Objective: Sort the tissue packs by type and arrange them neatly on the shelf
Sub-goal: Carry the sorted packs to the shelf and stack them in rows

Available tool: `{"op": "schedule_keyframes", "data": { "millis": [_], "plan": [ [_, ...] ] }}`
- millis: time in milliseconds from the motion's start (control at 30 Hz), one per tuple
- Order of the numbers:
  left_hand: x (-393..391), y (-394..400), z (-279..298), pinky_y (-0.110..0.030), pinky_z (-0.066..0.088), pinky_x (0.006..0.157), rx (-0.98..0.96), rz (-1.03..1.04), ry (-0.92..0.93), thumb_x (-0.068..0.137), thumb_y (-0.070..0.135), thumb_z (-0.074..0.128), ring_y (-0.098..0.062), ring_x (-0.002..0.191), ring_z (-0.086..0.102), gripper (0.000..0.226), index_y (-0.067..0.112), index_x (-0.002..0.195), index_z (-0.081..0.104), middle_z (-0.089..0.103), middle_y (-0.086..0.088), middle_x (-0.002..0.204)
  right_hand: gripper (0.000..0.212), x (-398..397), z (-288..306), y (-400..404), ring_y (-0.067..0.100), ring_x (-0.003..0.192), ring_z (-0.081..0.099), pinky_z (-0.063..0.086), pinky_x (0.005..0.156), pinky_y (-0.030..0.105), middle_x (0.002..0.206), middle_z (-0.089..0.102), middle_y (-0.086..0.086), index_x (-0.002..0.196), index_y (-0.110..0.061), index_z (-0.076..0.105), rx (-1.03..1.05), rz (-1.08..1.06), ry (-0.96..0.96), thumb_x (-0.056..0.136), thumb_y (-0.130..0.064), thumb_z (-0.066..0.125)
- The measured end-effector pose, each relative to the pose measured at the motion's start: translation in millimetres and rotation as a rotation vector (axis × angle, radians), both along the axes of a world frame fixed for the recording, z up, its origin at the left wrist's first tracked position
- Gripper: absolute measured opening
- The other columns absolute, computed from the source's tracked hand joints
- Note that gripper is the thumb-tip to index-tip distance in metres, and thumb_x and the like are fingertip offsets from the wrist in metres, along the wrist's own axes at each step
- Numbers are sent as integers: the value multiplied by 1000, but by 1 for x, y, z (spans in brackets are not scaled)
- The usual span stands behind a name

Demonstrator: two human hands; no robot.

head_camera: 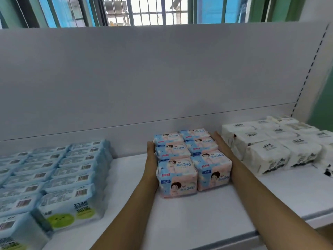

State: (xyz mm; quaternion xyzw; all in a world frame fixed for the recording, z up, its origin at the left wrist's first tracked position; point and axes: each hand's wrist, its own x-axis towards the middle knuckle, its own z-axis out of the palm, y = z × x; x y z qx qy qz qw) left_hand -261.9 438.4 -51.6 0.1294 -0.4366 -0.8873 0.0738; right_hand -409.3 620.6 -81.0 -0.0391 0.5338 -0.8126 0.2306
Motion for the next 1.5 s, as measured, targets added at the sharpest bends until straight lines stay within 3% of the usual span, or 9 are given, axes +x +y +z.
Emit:
{"op": "schedule_keyframes", "data": {
  "millis": [100,333,500,700,833,1033,1167,1300,1500],
  "plan": [
    [-2,-11,-6,-39,62,61,-1,-25,21,101,57,25,-25,70,75,54,19,101,63,77,-8,82,80,3,-4,-6,36,121,59,38,110,53,129,64,16,135,-17,56,-6,-4,-39,70,-61,72],
    [2,-33,-10,-42,61,72,-62,126,-26,99,60,32,-27,85,74,51,23,116,62,77,-8,96,57,10,0,-30,33,107,64,49,96,45,124,64,17,127,-15,58,49,-24,-60,92,-59,49],
    [27,-35,3,-30,50,92,-499,356,-31,100,55,38,-17,112,62,32,37,121,53,61,7,122,82,42,18,9,11,142,32,24,118,40,157,32,-10,149,-36,35,465,-138,452,82,-83,32],
    [65,-57,-12,-32,19,122,-1522,-274,45,71,63,76,-2,150,1,101,54,150,14,-7,23,162,92,104,22,36,0,147,1,8,119,29,161,2,-20,149,-47,24,1090,232,1038,71,-71,66],
    [61,-32,-21,-31,15,123,-1560,-71,59,79,47,77,-10,152,0,90,39,152,24,-4,12,164,87,104,7,21,7,149,8,13,120,29,163,12,-11,147,-35,36,1107,22,1054,74,-60,74],
    [60,-24,-9,-45,15,122,-1905,15,-14,79,72,59,-21,152,4,94,34,155,21,7,1,166,91,108,5,27,11,150,4,13,123,38,163,9,-10,151,-31,29,1152,-25,1116,77,-71,62],
    [59,15,19,-44,24,121,-1738,220,165,89,65,49,-17,149,20,74,28,151,35,25,3,161,77,122,15,58,2,148,7,11,118,25,161,16,-16,150,-32,33,994,-202,1119,87,-75,34],
    [46,81,28,-28,34,112,-1596,221,383,95,39,55,-9,136,39,49,29,142,45,42,10,148,52,116,28,108,-6,140,23,13,110,6,149,35,-20,142,-30,46,892,-377,1119,96,-54,42],
    [-3,196,17,0,28,96,-1552,125,464,94,33,60,5,119,43,36,34,129,55,48,24,124,26,78,27,220,-1,125,40,22,104,4,129,56,-12,122,-23,63,891,-631,1109,97,-20,56]
  ]
}}
